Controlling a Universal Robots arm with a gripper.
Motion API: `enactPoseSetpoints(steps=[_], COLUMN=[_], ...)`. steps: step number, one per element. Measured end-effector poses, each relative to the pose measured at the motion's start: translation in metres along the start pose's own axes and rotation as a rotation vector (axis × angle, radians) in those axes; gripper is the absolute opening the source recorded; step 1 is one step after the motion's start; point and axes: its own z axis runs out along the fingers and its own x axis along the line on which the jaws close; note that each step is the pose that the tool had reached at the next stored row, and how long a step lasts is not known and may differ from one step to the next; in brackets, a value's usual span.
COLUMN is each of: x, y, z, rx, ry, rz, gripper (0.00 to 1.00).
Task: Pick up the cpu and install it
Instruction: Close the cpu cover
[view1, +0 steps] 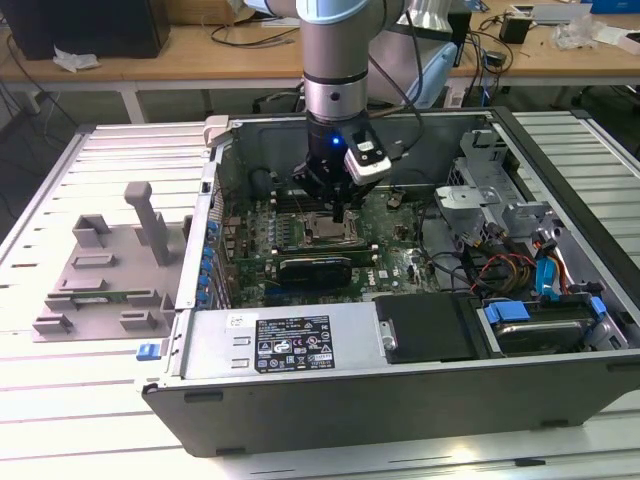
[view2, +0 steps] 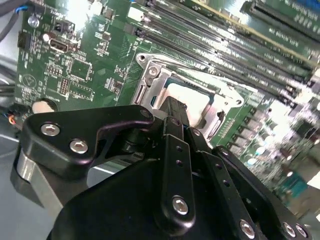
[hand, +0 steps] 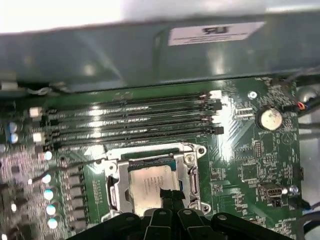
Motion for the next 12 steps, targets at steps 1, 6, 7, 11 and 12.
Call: enactPoseSetpoints(steps=[1,6,7,11,12], x=[0.0001,0.0001,0.0002,0.0007,0.0013], y=[0.0000,0.0001,0.0000,0.0000,0.0001], z=[0.0001,0.0008,0.0007,0.0011,0.0017], rx=[0.0069,0.0138,0.0143,0.0134,0.0130], ry=[-0.0007,0.0462,0.0520,0.0523,0.0508], rz=[-0.026,-0.041,-0.041,-0.066,-0.087], gripper=[0.11,0.11,0.11,0.11,0.11])
